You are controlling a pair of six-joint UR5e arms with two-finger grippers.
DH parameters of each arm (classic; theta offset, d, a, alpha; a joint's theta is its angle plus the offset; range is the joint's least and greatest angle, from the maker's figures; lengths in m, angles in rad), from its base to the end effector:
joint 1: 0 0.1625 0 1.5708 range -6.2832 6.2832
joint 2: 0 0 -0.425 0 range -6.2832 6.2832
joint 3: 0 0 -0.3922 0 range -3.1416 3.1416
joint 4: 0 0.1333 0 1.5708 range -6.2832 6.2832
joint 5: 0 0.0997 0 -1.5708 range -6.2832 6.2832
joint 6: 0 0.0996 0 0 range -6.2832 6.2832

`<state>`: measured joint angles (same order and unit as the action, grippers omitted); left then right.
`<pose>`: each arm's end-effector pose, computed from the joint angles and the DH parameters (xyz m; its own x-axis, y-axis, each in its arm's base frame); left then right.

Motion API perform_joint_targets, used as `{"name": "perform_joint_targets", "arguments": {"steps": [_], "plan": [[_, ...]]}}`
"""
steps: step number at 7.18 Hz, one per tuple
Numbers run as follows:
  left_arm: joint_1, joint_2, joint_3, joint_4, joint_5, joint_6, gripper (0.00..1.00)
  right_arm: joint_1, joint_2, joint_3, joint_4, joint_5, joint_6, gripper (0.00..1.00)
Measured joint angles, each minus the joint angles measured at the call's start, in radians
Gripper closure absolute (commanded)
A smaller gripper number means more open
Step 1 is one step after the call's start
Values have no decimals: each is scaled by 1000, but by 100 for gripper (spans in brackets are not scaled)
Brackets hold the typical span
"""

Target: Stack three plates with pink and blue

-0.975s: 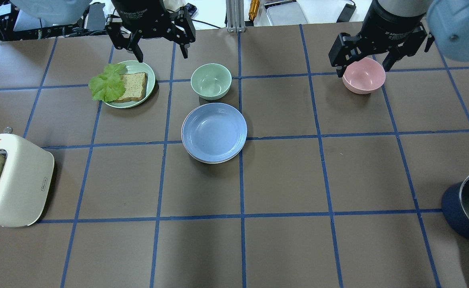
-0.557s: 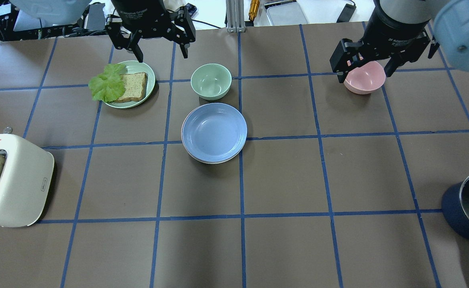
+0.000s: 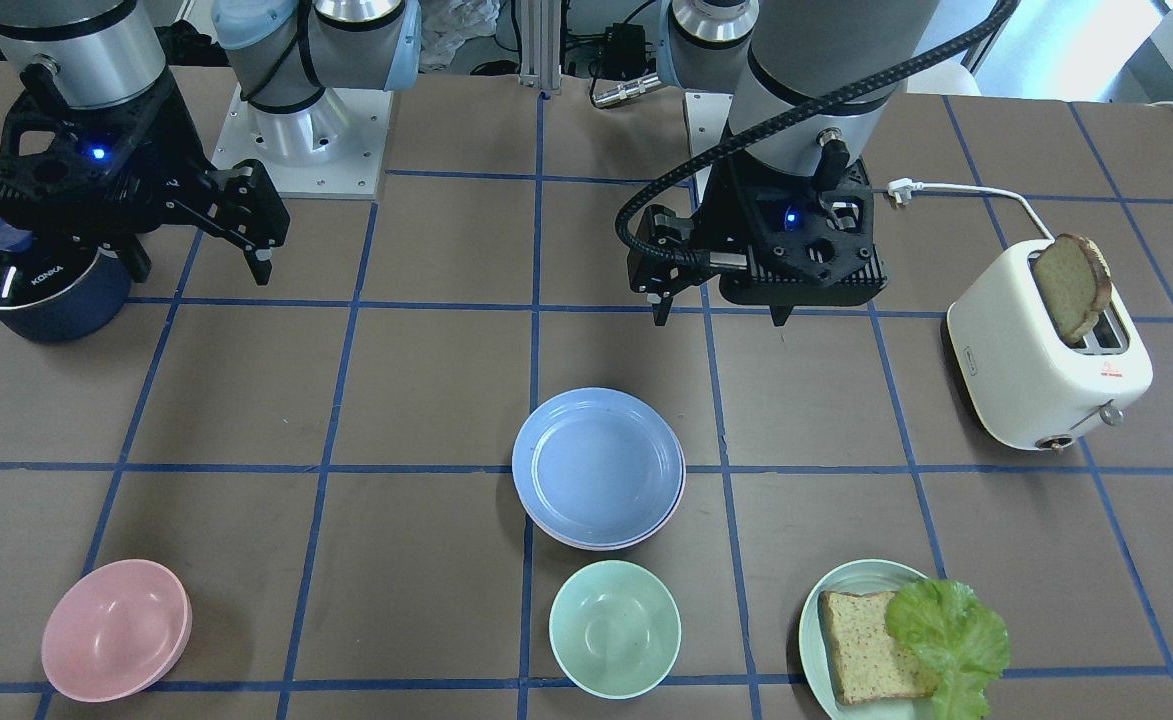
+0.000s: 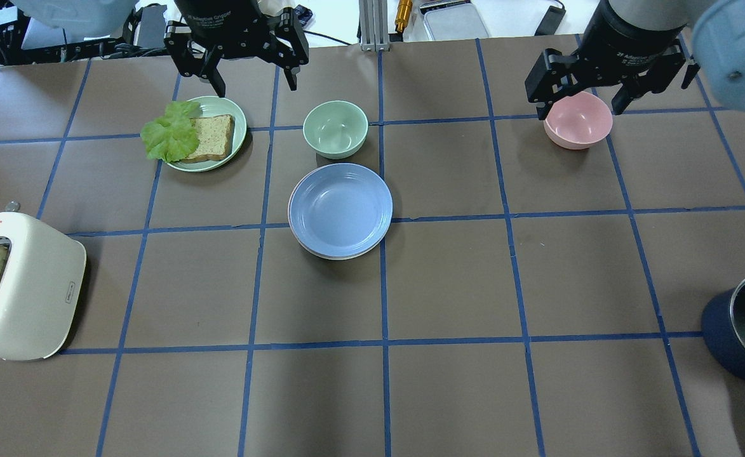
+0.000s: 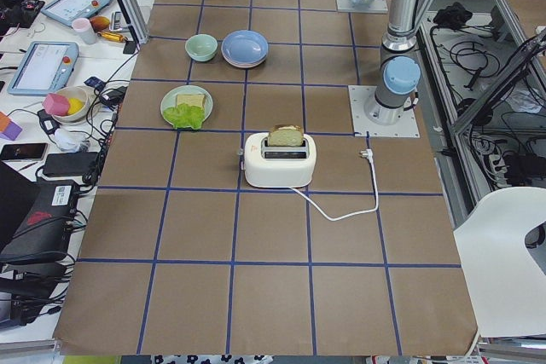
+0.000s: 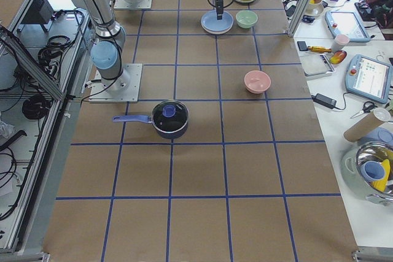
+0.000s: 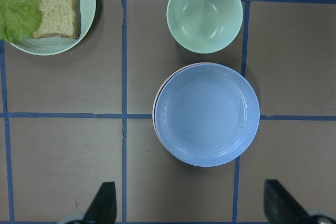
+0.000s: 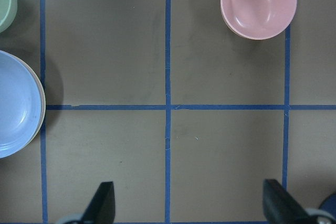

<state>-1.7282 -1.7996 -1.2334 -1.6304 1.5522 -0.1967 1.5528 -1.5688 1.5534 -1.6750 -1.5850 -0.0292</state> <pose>-0.2261 -0.5623 0.5243 -0.9989 -0.0382 0.0278 -0.0394 0.9982 -0.0444 0.1228 -0.5062 0.5066 -0.9998 -0.0093 0.0176 -0.0113 0.9928 -0.1189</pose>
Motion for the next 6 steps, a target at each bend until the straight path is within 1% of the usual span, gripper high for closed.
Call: {"name": "perform_joint_targets", "arguments": {"steps": [3, 6], "plan": [[5, 1, -1, 1, 0, 0, 0, -5, 0, 2, -1, 45, 4, 0], [11, -1, -3, 29, 0, -1, 0, -11, -2, 2, 1, 42, 5, 0]]}}
